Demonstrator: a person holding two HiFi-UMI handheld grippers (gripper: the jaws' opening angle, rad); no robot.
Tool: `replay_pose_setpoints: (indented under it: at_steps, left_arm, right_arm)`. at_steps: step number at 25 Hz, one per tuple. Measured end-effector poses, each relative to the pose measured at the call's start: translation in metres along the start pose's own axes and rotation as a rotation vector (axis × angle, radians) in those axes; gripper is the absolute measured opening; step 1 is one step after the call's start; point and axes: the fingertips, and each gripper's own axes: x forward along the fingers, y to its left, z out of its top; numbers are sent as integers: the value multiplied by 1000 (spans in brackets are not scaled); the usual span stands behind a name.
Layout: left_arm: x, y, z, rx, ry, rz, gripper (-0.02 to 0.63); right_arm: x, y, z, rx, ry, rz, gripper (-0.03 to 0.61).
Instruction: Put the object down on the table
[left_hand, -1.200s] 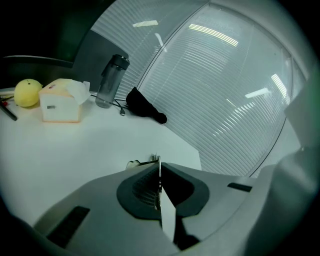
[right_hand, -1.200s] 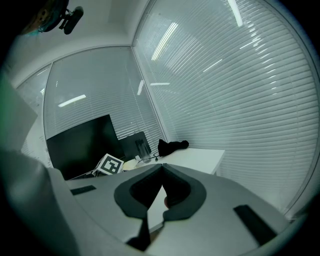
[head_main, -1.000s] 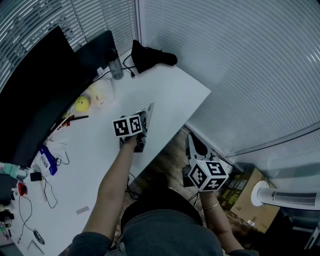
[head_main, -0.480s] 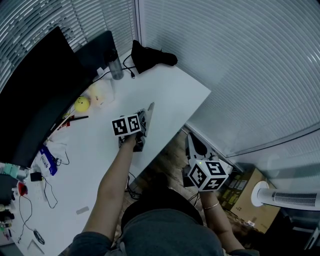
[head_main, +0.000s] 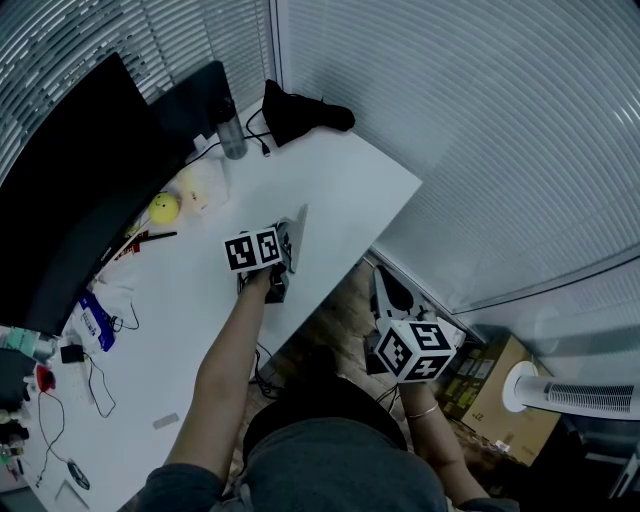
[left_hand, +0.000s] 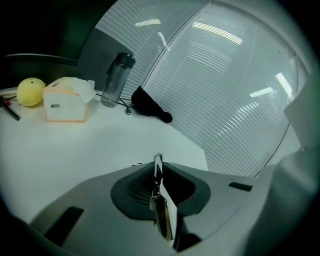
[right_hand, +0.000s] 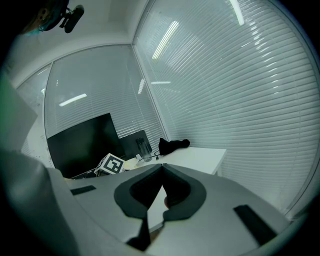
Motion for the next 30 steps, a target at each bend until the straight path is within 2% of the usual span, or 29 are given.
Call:
replay_pose_setpoints:
  at_steps: [14, 21, 30]
  left_arm:
    - [-10, 13, -10, 24, 13, 65, 140]
    - [-35, 19, -4, 52, -50, 101, 141]
    - [-75, 11, 10, 171, -148, 131, 109]
  right_arm:
    - [-4, 5, -1, -4, -3, 6, 4]
    - [-5, 12, -2, -8, -5, 21, 3]
    - [-5, 25, -3, -20, -5, 46, 3]
